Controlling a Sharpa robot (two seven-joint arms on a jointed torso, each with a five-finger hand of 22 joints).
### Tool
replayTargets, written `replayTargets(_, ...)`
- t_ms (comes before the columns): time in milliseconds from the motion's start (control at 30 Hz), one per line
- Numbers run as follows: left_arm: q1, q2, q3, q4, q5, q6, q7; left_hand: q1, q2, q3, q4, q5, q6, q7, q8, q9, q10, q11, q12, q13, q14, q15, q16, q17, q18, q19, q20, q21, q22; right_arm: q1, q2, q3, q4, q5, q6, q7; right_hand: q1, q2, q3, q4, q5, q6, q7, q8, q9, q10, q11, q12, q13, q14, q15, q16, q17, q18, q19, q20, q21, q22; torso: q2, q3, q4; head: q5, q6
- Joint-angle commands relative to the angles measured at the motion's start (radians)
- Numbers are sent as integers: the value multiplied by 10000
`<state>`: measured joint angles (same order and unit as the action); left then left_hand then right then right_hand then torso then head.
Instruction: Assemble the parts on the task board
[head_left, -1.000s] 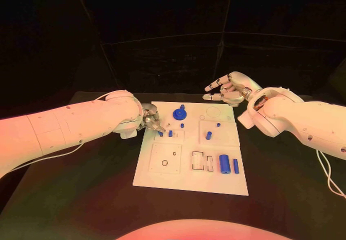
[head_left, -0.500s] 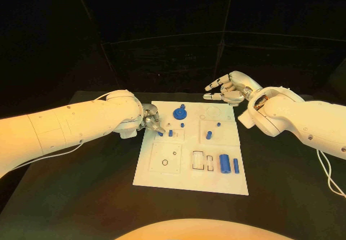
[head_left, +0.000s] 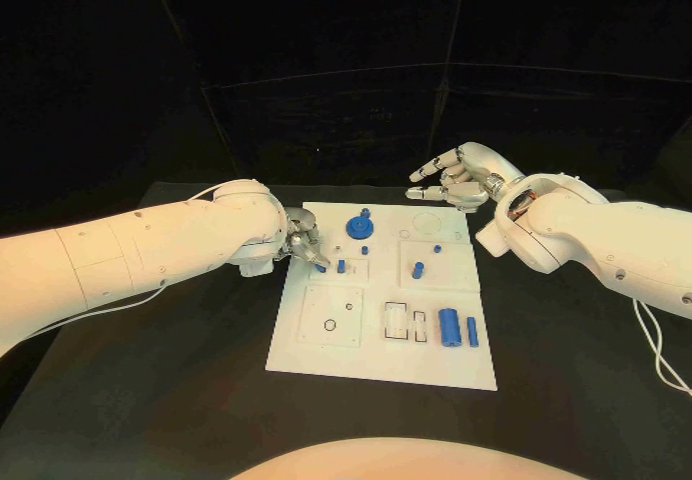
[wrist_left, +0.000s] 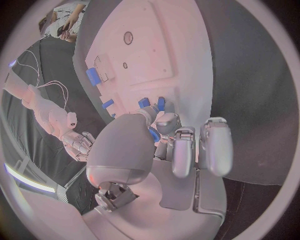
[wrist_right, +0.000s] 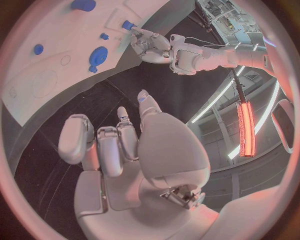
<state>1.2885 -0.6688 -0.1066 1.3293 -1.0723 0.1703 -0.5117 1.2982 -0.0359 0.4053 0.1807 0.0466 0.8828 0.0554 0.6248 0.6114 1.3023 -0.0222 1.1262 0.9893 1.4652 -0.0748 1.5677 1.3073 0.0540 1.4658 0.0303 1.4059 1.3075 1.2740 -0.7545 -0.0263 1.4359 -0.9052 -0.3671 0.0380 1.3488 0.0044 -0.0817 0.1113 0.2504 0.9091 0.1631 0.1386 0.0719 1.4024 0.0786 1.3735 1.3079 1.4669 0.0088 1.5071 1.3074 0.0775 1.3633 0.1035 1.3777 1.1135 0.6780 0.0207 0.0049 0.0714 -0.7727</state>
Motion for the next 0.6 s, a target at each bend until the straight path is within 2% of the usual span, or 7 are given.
replayTargets(33,-4,44,-9,-50,-80,93,-49,-286,-55,1151,-1032,35,45,-76,67,5,84,-19,-43,-14,1056,-73,31,2634,-37,194,-48,-29,503,17,10,5,14,27,48,94,-10,88,-62,-17,24,-85,15,28,-12,-18,-13,-34,476,729,-92,-58,1281,109,-61,18,-69,-11,-3,8,5,-3,8)
replayTargets(100,-4,64,-10,-81,-80,73,-45,-642,-111,956,-790,20,122,-86,88,4,86,-9,-61,-52,1056,-67,31,2634,-37,194,-40,-33,502,17,11,5,15,27,48,95,-10,88,-62,-17,24,-85,15,28,-12,-18,-13,-34,476,729,-92,-58,1281,109,-61,18,-69,-11,-4,6,5,0,11)
replayTargets(167,-4,109,-10,-139,-78,65,-42,-1249,-245,417,-370,31,247,-94,111,-4,98,-24,-53,-69,1056,-70,31,2634,-35,196,-39,-35,509,17,8,5,18,27,45,94,-10,88,-62,-17,24,-85,15,28,-12,-18,-13,-34,476,729,-92,-58,1281,109,-61,18,-69,-11,2,2,-2,7,21)
replayTargets(300,-4,158,-11,-203,-78,90,-45,-1547,-293,-8,-139,25,326,-115,113,-19,107,-39,-29,-54,1056,-92,31,2634,-40,206,-51,-21,536,17,7,5,20,27,41,94,-10,88,-62,-17,24,-85,15,28,-12,-18,-13,-34,476,729,-92,-58,1281,109,-61,18,-69,-11,1,8,-4,2,5)
replayTargets(467,-4,211,-13,-299,-77,131,-56,-2142,-349,-856,400,27,517,-167,210,10,153,-85,43,3,1056,-128,31,2634,-56,241,-78,32,615,17,4,5,23,27,39,93,-10,88,-62,-17,24,-85,15,28,-12,-18,-13,-34,476,729,-92,-58,1281,109,-61,18,-69,-11,7,4,-7,-4,-2)
replayTargets(600,-4,237,-13,-347,-76,148,-61,-2204,-325,-1210,547,33,549,-200,250,29,164,-112,61,15,1056,-154,31,2634,-57,245,-102,32,624,17,1,5,24,27,44,89,-10,88,-62,-17,24,-85,15,28,-12,-18,-13,-34,476,729,-92,-58,1281,109,-61,18,-69,-11,4,0,0,-46,-1)
